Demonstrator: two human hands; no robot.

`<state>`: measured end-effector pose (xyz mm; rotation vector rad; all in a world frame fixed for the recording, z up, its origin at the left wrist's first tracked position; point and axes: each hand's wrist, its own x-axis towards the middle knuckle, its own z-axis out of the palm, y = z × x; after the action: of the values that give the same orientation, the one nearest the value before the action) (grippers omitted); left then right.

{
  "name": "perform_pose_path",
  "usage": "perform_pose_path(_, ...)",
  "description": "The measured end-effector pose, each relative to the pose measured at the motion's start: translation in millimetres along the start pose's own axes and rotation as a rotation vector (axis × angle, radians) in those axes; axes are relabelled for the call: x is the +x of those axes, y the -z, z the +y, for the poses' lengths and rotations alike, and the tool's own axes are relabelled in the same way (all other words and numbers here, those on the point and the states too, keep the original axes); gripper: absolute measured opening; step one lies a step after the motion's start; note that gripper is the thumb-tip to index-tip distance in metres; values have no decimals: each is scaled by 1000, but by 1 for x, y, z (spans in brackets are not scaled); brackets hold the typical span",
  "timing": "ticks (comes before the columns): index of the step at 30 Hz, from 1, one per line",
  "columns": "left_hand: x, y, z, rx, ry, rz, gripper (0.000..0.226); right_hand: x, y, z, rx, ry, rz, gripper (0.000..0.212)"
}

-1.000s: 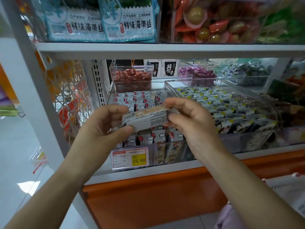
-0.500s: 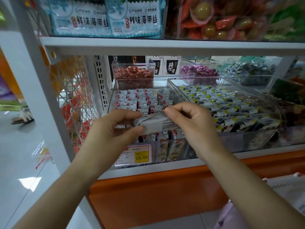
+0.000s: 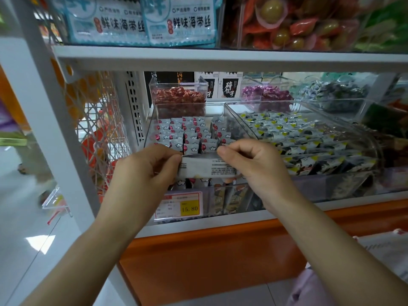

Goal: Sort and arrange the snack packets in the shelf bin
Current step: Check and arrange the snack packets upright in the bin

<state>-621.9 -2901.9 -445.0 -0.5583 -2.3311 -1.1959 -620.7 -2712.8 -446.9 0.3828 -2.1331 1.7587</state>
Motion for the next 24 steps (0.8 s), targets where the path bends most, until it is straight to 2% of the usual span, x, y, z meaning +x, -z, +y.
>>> perform_pose_path(3, 2, 0, 0, -39, 31, -8, 19, -1, 0, 0, 25, -30, -10, 14)
perform_pose_path(8, 3, -2, 2, -243, 147, -99, 7, -1, -1, 0, -36, -5, 38, 16)
perform_pose_path(10, 2, -3, 2, -249, 170, -147, 23, 0, -1, 1, -59, -9, 48, 18)
perform_pose_path(16, 6, -1, -1, -305, 153, -126, 19, 9, 15, -1, 67, -225, -152, 16)
perform_pose_path(20, 5, -4, -2, -285, 135, -129, 20, 17, 22, 2, 19, -262, -182, 20)
perform_pose_path(24, 6, -7, -5, -257, 133, -101, 21, 17, 22, 7, 131, -330, -222, 18)
